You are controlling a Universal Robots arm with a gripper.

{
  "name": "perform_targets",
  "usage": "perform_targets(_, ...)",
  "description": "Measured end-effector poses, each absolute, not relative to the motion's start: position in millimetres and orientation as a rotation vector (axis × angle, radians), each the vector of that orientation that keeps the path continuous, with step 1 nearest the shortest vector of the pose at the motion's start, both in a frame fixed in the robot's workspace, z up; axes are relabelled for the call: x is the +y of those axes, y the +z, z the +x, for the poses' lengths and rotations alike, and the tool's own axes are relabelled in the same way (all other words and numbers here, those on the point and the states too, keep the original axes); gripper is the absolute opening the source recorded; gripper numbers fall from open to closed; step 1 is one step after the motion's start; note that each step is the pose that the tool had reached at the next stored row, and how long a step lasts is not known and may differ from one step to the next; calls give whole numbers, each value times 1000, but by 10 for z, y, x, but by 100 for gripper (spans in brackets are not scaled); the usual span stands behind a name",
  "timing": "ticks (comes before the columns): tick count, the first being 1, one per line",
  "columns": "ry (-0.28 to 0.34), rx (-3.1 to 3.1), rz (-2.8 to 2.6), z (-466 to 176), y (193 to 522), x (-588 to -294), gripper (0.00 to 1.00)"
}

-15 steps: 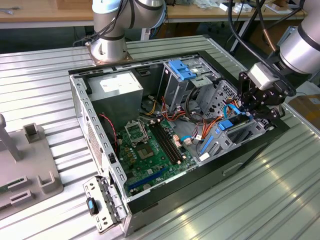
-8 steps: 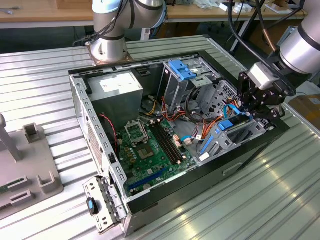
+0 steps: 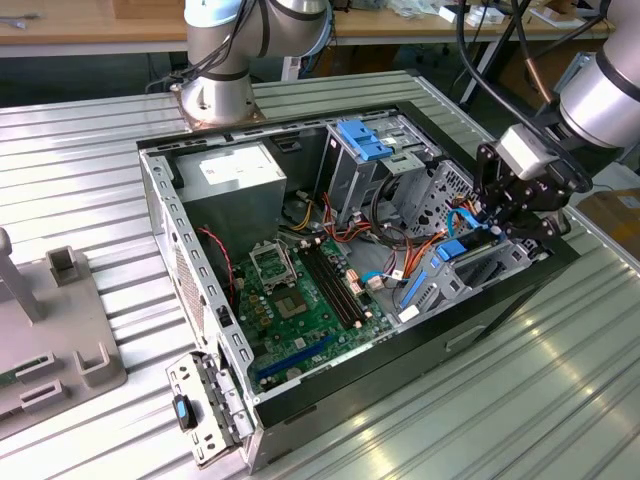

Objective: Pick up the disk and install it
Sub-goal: 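Insert the first disk wire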

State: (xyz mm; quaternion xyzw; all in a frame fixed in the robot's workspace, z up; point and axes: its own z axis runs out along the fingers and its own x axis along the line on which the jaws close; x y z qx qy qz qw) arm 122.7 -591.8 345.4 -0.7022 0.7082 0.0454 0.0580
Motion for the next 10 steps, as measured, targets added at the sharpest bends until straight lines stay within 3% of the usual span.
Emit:
perform_targets(1,138,2146,-2128,1227,3454,-5918,24)
perform_targets(10,143,2149,-2130,1316,3519,-5905,24)
